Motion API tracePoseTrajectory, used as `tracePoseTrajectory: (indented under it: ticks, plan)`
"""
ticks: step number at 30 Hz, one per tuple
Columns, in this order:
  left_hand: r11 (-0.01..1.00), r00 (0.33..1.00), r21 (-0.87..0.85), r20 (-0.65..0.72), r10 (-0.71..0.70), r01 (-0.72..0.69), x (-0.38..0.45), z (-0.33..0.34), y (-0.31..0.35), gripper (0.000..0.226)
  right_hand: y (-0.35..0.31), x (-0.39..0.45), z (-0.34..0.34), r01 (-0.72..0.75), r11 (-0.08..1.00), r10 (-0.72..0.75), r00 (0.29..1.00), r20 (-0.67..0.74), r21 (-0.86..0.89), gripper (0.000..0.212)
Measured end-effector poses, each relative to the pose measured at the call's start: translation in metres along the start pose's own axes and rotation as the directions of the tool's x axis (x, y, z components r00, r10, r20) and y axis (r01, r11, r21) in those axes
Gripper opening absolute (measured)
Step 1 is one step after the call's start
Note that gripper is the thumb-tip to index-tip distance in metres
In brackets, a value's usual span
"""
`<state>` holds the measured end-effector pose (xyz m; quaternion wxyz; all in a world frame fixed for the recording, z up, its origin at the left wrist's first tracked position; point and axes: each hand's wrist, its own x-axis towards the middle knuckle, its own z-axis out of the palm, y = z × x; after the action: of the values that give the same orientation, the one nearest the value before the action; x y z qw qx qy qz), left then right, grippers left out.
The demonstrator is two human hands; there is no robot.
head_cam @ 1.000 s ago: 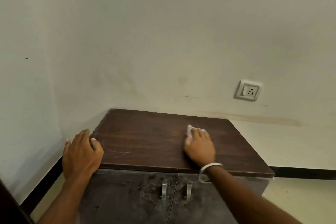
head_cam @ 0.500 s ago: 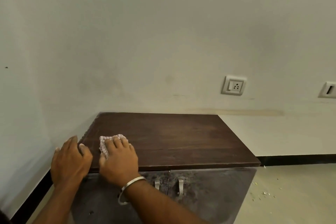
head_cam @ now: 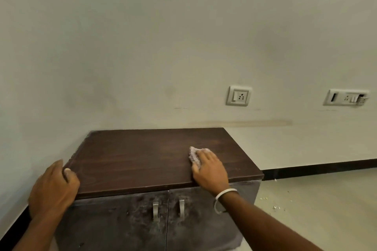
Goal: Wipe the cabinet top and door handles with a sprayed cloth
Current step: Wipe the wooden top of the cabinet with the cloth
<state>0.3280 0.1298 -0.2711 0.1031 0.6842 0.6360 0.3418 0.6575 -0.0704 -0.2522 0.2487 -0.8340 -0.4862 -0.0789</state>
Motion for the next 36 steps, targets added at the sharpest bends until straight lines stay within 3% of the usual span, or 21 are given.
tracePoseTrajectory:
  ticks: [8,18,22,29,36]
  plan:
    - [1.0,1.0,-0.001,-0.006,-0.03,0.03,0.007,0.015,-0.016,0.061,0.084,-0.01,-0.043,-0.239,0.971,0.239,0.971,0.009,-0.012,0.052]
    - [1.0,1.0,-0.004,-0.021,0.02,-0.02,-0.006,-0.002,0.001,0.062,0.078,-0.011,-0.043,-0.317,0.948,0.317,0.948,-0.009,-0.032,0.055]
    - [0.999,0.999,-0.024,-0.034,0.029,-0.03,-0.008,-0.005,0.001,0.048,0.051,-0.009,-0.029,-0.279,0.959,0.278,0.96,-0.011,-0.043,0.055]
    - [0.997,0.999,-0.069,-0.028,0.029,-0.031,-0.01,-0.008,0.002,0.046,-0.039,-0.011,0.009,-0.158,0.987,0.158,0.987,0.009,-0.042,0.065]
    - [0.993,0.999,-0.112,0.0,0.045,-0.044,-0.009,-0.009,-0.002,0.046,-0.134,-0.014,0.046,-0.035,0.999,0.035,0.997,0.072,-0.005,0.058]
